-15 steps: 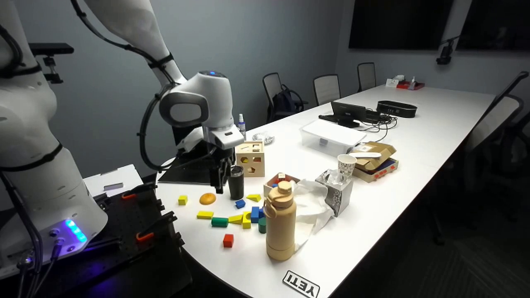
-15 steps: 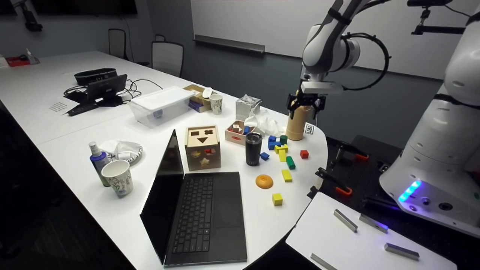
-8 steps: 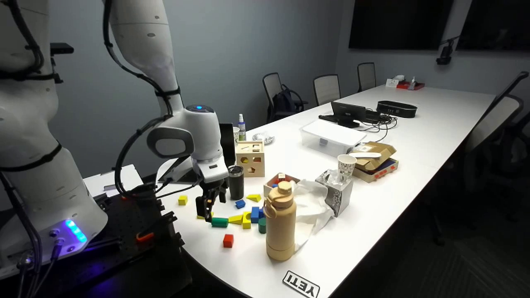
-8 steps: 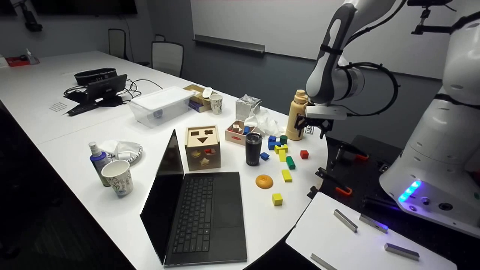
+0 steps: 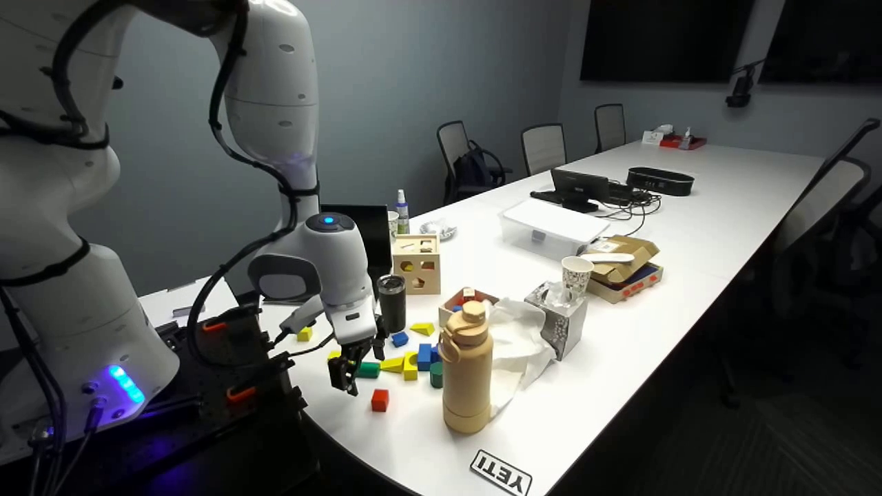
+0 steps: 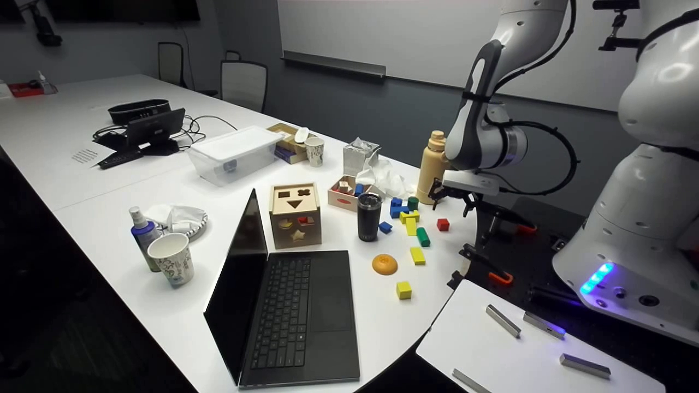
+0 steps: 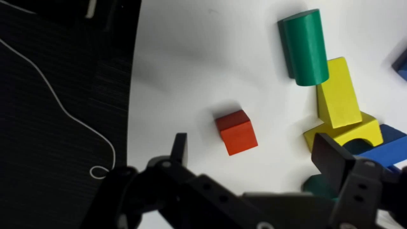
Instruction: Put the orange block in the wooden toy box.
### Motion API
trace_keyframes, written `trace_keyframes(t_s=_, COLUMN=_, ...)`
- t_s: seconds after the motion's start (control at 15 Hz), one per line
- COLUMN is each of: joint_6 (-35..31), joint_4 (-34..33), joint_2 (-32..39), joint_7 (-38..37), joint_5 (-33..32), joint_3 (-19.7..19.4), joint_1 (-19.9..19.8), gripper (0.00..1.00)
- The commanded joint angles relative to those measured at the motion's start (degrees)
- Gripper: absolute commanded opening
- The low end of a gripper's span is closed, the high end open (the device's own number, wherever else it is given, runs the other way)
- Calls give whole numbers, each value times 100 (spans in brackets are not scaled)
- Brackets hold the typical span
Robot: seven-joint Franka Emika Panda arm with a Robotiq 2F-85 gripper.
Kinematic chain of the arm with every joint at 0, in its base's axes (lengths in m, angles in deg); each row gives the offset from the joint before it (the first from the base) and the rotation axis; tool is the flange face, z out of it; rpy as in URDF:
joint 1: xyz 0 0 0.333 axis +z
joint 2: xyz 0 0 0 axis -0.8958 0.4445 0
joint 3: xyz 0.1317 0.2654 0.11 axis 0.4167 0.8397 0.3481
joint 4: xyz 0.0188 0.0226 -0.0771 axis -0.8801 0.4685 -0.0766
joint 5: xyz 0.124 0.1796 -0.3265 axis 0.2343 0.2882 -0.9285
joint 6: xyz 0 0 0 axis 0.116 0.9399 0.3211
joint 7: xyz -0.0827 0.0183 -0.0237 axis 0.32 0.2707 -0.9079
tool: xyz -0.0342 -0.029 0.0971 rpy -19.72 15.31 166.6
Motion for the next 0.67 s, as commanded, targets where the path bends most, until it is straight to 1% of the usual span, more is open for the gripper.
trace_keyframes(t_s=0.0, joint_6=-112, joint_4=-353, joint_2=445, joint_7=5, joint_5=-49, joint_3=72, joint_1=-284, gripper=100)
trace_keyframes(t_s=0.13, joint_6=-52, joint_4=-574, joint_2=616, joint_7=33, joint_5=-34, joint_3=102, joint_1=-366, gripper=100)
trace_keyframes(t_s=0.33, joint_6=47, joint_4=-862, joint_2=819, joint_7=71, joint_5=-3, joint_3=103, joint_1=-361, gripper=100)
trace_keyframes(t_s=0.6, joint_6=111, joint_4=-1068, joint_2=1049, joint_7=120, joint_5=14, joint_3=115, joint_1=-359, gripper=100)
